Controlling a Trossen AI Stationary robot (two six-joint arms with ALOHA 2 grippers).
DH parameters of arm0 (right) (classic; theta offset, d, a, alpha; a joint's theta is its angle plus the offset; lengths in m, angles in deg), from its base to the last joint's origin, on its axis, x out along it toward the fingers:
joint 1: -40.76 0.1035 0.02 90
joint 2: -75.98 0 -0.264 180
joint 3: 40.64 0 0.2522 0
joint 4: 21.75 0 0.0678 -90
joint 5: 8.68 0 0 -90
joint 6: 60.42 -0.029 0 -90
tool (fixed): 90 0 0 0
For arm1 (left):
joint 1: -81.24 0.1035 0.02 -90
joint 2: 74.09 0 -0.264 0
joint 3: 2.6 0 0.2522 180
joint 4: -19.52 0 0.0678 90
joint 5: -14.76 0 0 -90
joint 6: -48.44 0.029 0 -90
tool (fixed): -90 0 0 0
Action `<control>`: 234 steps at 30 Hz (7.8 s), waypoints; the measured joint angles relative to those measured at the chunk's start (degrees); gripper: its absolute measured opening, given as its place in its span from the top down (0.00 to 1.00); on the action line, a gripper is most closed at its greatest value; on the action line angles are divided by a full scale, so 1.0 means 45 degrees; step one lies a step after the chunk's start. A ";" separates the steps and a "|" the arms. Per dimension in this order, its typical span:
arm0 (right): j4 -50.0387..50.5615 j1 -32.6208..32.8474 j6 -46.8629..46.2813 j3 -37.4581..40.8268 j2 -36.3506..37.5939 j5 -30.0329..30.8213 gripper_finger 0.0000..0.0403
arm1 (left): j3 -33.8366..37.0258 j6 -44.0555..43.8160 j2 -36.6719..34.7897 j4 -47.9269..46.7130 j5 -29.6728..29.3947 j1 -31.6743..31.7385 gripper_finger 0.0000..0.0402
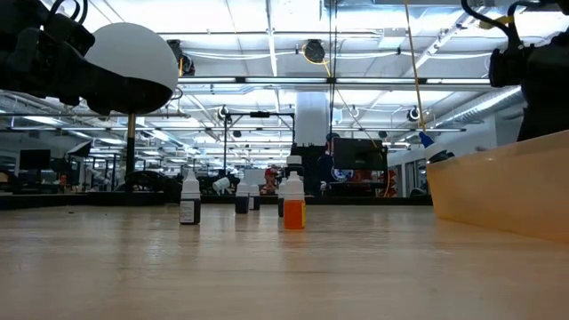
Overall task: Pick & Place food coloring
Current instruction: Put the big purple food coloring bottle into the orange bin, then put the big black food coloring bottle into the orange bin
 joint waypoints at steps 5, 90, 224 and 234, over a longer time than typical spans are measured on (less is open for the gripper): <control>-0.0681 0.0000 0.0850 -0.0015 0.0439 0.0404 0.49 | 0.0002 -0.0005 0.0000 0.0004 0.0000 -0.0003 0.26; -1.2759 -0.6033 1.6970 0.6615 0.9527 0.3736 0.59 | -0.0005 0.0034 0.0005 0.1135 0.0000 -0.0001 0.26; -1.3332 -0.6032 1.6970 0.6620 0.9522 0.3741 0.59 | -1.1992 0.0254 2.2842 0.4992 -0.2219 0.0344 0.70; -1.3337 -0.6030 1.6970 0.6620 0.9527 0.3741 0.59 | -1.1992 0.0334 2.0630 0.5739 -0.0156 -0.2060 0.70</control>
